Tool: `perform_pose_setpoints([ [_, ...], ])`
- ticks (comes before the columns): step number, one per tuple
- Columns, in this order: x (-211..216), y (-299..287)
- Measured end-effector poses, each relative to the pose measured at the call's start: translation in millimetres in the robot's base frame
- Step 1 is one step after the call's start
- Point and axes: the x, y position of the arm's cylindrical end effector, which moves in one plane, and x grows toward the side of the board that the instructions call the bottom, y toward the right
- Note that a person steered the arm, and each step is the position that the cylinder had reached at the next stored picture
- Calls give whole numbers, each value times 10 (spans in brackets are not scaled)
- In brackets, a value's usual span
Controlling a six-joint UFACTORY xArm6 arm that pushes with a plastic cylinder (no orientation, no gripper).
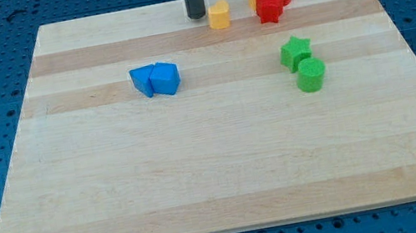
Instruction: Slide the yellow heart closer to the yellow hexagon
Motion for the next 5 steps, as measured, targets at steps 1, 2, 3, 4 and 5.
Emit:
perform_pose_setpoints([
  [1, 78, 0],
  [2, 164, 1],
  [3, 240, 0],
  [4, 256, 39],
  [5, 238, 313],
])
